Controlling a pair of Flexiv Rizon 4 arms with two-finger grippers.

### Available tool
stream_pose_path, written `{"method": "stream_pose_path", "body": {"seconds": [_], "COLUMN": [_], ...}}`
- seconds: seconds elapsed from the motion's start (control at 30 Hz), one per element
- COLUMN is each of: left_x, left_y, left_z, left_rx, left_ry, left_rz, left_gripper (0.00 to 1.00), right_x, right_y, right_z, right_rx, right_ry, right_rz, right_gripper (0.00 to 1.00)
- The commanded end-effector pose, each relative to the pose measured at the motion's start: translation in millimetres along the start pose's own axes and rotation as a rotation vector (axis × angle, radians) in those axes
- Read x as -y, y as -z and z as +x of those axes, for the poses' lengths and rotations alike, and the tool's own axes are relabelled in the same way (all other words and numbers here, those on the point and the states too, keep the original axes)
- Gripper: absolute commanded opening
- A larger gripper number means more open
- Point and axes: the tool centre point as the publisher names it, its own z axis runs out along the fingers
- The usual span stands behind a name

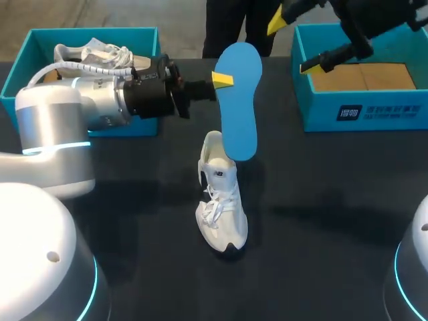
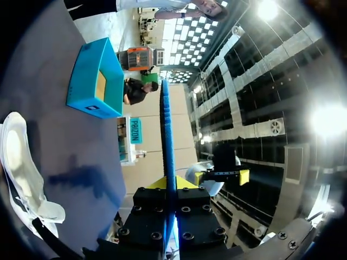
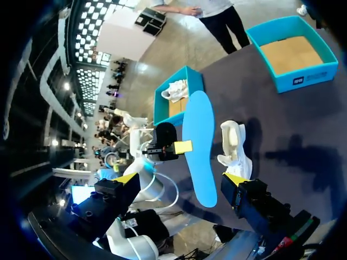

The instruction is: Take the shoe out of the shoebox, open the shoe tongue, remove and reinsert the insole, then place the shoe into the shoebox

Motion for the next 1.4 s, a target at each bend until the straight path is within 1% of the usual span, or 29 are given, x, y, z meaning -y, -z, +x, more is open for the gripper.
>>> {"method": "stream_pose_path", "body": {"seconds": [0.03, 0.13, 0.33, 0.47, 0.73, 0.83, 0.9, 1.03, 1.23, 1.4], "left_x": [2, 2, 1, 2, 2, 2, 2, 2, 1, -1], "left_y": [-1, -2, -2, -2, -1, -1, -1, -1, -1, -1], "left_z": [-1.5, -2.2, -3.5, -3.6, -2.4, -2.0, -1.9, -1.8, -1.4, -0.5], "left_rx": [0.003, 0.006, 0.014, 0.017, 0.021, 0.021, 0.023, 0.024, 0.025, 0.022], "left_ry": [0.005, 0.013, 0.023, 0.025, 0.030, 0.030, 0.030, 0.029, 0.029, 0.028], "left_rz": [-0.013, -0.027, -0.045, -0.052, -0.054, -0.052, -0.053, -0.052, -0.055, -0.056], "left_gripper": [0.00, 0.00, 0.00, 0.00, 0.00, 0.00, 0.00, 0.00, 0.00, 0.00], "right_x": [-2.1, -1.9, -0.8, -0.5, 0.7, 1.0, 1.4, 1.7, -0.1, -2.5], "right_y": [-6, -10, -24, -32, -45, -47, -49, -52, -53, -51], "right_z": [16.7, 23.7, 38.3, 44.2, 56.4, 57.3, 56.8, 54.6, 48.7, 43.2], "right_rx": [0.295, 0.346, 0.489, 0.573, 0.717, 0.753, 0.800, 0.843, 0.856, 0.881], "right_ry": [0.011, 0.044, 0.121, 0.161, 0.215, 0.222, 0.222, 0.216, 0.209, 0.202], "right_rz": [-0.005, 0.001, 0.013, 0.030, 0.023, 0.011, 0.009, 0.001, 0.004, -0.016], "right_gripper": [1.00, 1.00, 1.00, 1.00, 1.00, 1.00, 1.00, 1.00, 1.00, 1.00]}}
